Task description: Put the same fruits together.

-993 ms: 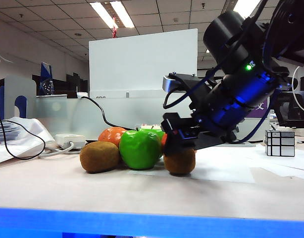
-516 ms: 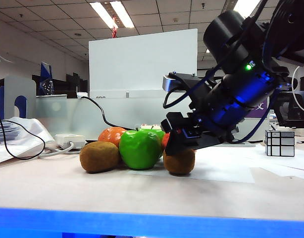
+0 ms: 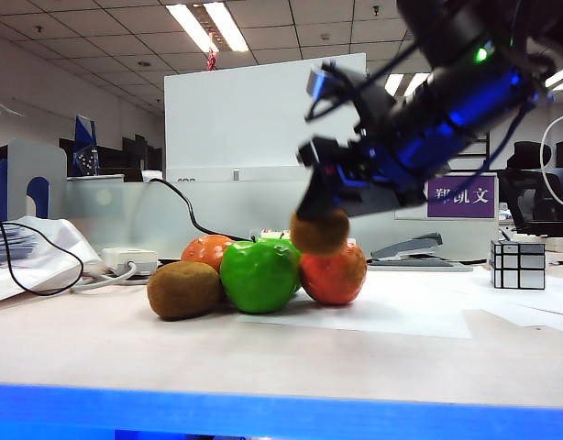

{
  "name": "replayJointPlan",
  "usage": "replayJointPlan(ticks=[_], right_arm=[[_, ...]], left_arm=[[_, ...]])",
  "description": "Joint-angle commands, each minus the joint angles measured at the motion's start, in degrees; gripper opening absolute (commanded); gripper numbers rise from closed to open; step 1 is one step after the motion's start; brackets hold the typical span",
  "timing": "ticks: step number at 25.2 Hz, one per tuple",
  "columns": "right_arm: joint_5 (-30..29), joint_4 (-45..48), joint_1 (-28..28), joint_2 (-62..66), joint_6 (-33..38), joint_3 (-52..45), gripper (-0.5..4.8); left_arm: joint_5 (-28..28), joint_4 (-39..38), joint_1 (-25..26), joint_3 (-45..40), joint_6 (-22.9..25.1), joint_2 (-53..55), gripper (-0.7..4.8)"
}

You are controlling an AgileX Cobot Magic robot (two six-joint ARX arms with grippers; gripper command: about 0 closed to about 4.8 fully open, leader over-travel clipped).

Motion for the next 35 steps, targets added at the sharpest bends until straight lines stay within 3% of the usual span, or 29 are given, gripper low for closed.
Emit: replayJointPlan(ticks=[1,4,11,18,35], right_arm=[[-1.84,0.85,4.92,-0.52,0.50,1.62,-0.07],[-1.22,0.48,10.71,2.99,-0.39,6.10,-0.07],[-0.59,-7.65,15.91,13.20,-7.23,19.34,-0.07],[-1.42,-7.80,16.44,18.95,-9.44,25.14,-0.07],[0.90,-9.01,17.14,27.47,-16.48,29.46,-0.07]], left_arm=[[-0.11,0.79,0.04,0.22,0.83,0.02,-0.04],[-0.11,0.83,0.11,0.22,0.83,0.02,-0.04],[-0.11,1.22,0.44,0.22,0.85,0.00,-0.04],[-3.63,1.16,0.44,0.22,2.34,0.02,-0.04],[-3.63,1.11,0.44,0.22,2.36,0.02,-0.04]])
